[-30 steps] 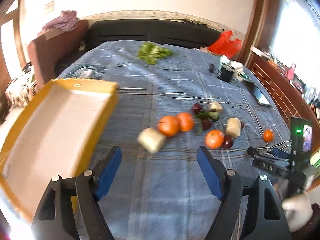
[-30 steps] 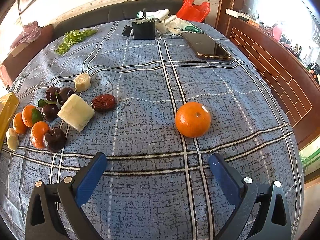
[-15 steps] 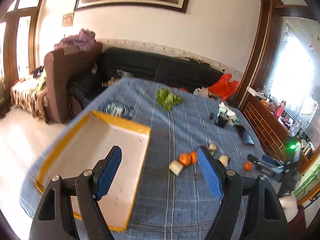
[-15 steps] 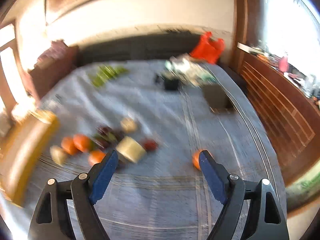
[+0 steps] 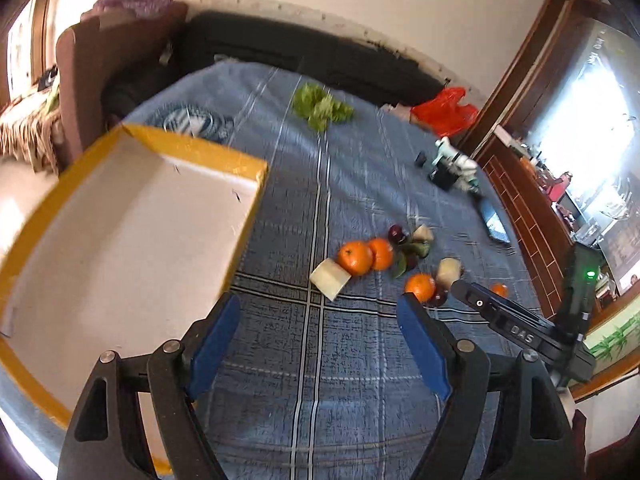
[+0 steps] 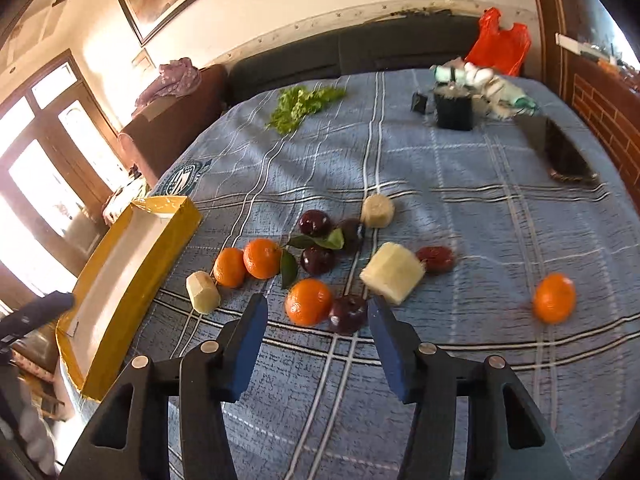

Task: Organize fruits
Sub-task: 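Move the left tool to a pale cheese cube while the right tool approaches an orange, then grasp the pale cheese cube with the left tool while the right tool grasps the orange, then open the left tool over the tray while the right tool releases the orange there, then grasp an orange with the left tool while the right tool grasps a white cheese block, then carry the orange in the left tool to the tray while the right tool carries the cheese there, release both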

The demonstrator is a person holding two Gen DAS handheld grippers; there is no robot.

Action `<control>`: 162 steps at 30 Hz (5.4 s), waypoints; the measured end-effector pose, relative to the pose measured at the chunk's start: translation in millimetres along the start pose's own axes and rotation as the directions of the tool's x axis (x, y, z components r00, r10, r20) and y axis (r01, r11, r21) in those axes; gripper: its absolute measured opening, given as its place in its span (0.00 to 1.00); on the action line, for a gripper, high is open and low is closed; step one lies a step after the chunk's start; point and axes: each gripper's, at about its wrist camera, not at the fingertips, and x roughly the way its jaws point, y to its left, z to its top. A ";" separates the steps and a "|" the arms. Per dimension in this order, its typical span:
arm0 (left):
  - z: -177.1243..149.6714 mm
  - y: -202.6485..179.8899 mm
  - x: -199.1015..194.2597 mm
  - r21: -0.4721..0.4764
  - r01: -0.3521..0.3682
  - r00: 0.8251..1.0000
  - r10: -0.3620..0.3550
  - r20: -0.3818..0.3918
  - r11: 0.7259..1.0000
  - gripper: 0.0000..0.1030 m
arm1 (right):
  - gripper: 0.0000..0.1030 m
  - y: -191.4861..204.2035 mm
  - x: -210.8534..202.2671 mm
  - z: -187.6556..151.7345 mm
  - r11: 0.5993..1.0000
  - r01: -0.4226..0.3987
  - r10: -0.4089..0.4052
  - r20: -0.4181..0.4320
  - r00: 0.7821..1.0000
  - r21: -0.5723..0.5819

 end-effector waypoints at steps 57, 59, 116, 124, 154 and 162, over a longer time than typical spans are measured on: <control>-30.2 96.8 -48.8 -0.039 -0.322 0.939 0.324 0.113 0.946 0.35 | 0.38 192.9 -9.1 -29.1 0.894 -0.259 0.264 -0.039 0.964 -0.364; -35.1 115.4 -57.0 -0.075 -0.359 0.925 0.366 0.107 0.930 0.35 | 0.38 217.8 -0.6 -36.0 0.877 -0.289 0.285 -0.068 0.956 -0.383; 22.7 -53.1 -62.8 0.160 -0.104 0.979 0.073 0.191 0.981 0.83 | 0.64 -35.1 -80.8 21.6 0.990 0.042 -0.063 0.161 0.985 0.131; 19.5 -24.5 55.8 0.069 -0.013 0.997 0.018 -0.076 0.998 0.48 | 0.61 -59.8 1.0 15.4 0.983 0.061 -0.073 0.064 0.995 0.172; 16.5 -72.9 147.2 0.339 -0.106 0.988 0.138 -0.075 0.935 0.35 | 0.44 -54.3 31.0 11.4 0.987 0.112 -0.122 0.087 0.989 0.119; 11.9 -69.8 112.8 0.278 -0.097 0.994 0.107 -0.022 0.956 0.35 | 0.42 -49.1 25.8 8.5 0.988 0.119 -0.131 0.119 0.984 0.102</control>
